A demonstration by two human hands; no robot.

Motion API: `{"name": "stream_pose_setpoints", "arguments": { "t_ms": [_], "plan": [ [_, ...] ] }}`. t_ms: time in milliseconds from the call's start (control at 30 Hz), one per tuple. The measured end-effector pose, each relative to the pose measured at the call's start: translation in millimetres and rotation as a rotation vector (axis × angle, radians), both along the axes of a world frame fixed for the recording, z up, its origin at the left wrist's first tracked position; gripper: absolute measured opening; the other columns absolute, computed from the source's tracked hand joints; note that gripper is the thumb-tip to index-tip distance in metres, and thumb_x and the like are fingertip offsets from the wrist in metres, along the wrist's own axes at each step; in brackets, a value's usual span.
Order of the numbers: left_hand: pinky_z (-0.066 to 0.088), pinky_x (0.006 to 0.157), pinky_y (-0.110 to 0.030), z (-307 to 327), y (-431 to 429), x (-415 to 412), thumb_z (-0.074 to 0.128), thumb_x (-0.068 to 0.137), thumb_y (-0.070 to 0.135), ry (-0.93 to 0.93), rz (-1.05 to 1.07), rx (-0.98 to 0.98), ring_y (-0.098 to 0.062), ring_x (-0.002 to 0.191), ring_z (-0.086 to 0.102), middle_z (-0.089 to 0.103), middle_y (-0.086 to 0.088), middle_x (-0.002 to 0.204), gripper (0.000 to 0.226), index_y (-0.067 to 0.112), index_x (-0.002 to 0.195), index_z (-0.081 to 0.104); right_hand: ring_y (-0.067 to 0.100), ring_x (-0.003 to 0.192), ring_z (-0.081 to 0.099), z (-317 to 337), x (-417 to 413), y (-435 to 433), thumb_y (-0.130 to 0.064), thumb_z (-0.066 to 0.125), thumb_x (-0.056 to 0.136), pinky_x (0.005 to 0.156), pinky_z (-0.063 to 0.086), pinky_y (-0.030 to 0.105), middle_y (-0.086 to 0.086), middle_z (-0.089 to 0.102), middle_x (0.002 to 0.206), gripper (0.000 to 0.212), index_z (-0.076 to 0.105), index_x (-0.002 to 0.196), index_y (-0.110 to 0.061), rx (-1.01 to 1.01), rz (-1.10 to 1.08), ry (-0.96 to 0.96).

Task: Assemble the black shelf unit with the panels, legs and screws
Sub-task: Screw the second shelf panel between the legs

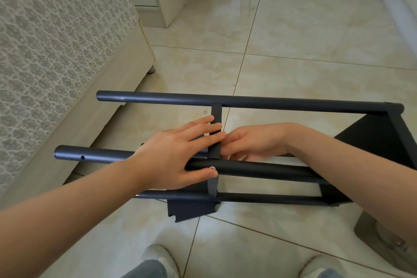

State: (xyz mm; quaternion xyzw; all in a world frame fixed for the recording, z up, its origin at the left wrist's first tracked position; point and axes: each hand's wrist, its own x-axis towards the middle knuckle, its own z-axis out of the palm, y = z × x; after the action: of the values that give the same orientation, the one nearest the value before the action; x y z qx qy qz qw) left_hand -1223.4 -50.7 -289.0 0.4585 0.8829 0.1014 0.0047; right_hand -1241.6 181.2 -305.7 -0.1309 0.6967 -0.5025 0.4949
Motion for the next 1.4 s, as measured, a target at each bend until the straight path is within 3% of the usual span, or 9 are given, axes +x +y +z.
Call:
{"name": "stream_pose_setpoints", "arguments": {
  "t_ms": [167,267,433,633,900,1000,1133,1200,1400],
  "plan": [
    [0.038,0.115,-0.034,12.6,4.0,2.7,0.032,0.091,0.073,-0.061,0.048,-0.127,0.002,0.151,0.002,0.019,0.019,0.163,0.074,0.036,0.155,0.026,0.014,0.099,0.061,16.9,12.9,13.5,-0.033,0.049,0.101,0.094,0.047,0.030,0.000,0.069,0.108,0.023,0.068,0.111,-0.025,0.187,0.001,0.159],
    [0.022,0.117,-0.022,23.8,10.2,9.2,0.049,0.093,0.064,-0.250,0.159,-0.172,0.009,0.146,0.004,0.009,0.029,0.161,0.071,0.043,0.155,0.022,0.011,0.102,0.061,33.9,27.1,18.9,-0.038,0.050,0.099,0.098,0.048,0.033,-0.005,0.068,0.110,0.023,0.068,0.113,-0.031,0.328,-0.001,0.314],
    [0.048,0.104,-0.023,36.0,4.5,22.0,0.068,0.092,0.030,-0.441,0.343,0.088,0.001,0.121,0.052,0.053,0.020,0.136,0.037,0.032,0.129,0.062,0.002,0.102,0.058,55.3,54.1,17.8,-0.031,0.052,0.099,0.093,0.044,0.021,-0.013,0.064,0.112,0.025,0.065,0.119,-0.024,0.436,-0.008,0.522],
    [0.054,0.085,-0.016,51.5,-3.8,66.4,0.070,0.090,0.010,-0.753,0.743,0.615,-0.001,0.094,0.070,0.076,0.010,0.094,0.023,0.030,0.102,0.072,0.010,0.100,0.060,58.0,76.4,16.9,-0.024,0.059,0.095,0.090,0.050,0.026,-0.008,0.063,0.114,0.025,0.063,0.120,-0.023,0.579,-0.071,0.704],
    [0.059,0.086,-0.050,42.9,-2.7,82.4,0.067,0.089,0.000,-1.614,1.217,1.082,-0.045,0.106,0.066,0.060,-0.031,0.121,0.030,-0.002,0.117,0.058,0.012,0.100,0.054,57.3,93.9,13.8,-0.022,0.058,0.095,0.091,0.049,0.032,-0.005,0.060,0.116,0.031,0.057,0.126,-0.023,0.670,-0.082,0.859],
    [0.060,0.078,-0.046,38.3,0.1,74.2,0.063,0.093,0.003,-1.586,1.233,1.299,-0.042,0.109,0.065,0.062,-0.031,0.121,0.033,-0.005,0.123,0.054,0.013,0.099,0.055,56.2,95.7,15.9,-0.022,0.058,0.095,0.089,0.050,0.035,-0.005,0.059,0.115,0.027,0.059,0.122,-0.024,0.692,-0.073,0.886],
    [0.053,0.090,-0.046,31.4,2.4,65.8,0.054,0.098,-0.001,-1.477,1.255,1.477,-0.035,0.097,0.065,0.062,-0.024,0.113,0.020,-0.001,0.118,0.053,0.013,0.098,0.054,55.7,97.9,16.3,-0.021,0.056,0.096,0.086,0.049,0.032,-0.005,0.057,0.113,0.025,0.058,0.120,-0.027,0.695,-0.077,0.909],
    [0.051,0.094,-0.048,31.0,4.3,65.0,0.052,0.098,-0.002,-1.469,1.258,1.502,-0.035,0.094,0.064,0.062,-0.023,0.104,0.022,0.000,0.120,0.052,0.014,0.097,0.054,55.6,97.0,14.7,-0.020,0.056,0.096,0.086,0.049,0.033,-0.005,0.056,0.112,0.025,0.058,0.120,-0.029,0.701,-0.076,0.925],
    [0.055,0.076,-0.047,37.9,3.6,59.8,0.055,0.098,0.000,-1.487,1.249,1.499,-0.036,0.099,0.066,0.064,-0.024,0.107,0.030,-0.001,0.129,0.052,0.011,0.095,0.056,61.8,88.5,15.6,-0.017,0.059,0.094,0.087,0.051,0.035,-0.006,0.061,0.110,0.025,0.062,0.116,-0.029,0.684,-0.136,0.895]
  ]
}}
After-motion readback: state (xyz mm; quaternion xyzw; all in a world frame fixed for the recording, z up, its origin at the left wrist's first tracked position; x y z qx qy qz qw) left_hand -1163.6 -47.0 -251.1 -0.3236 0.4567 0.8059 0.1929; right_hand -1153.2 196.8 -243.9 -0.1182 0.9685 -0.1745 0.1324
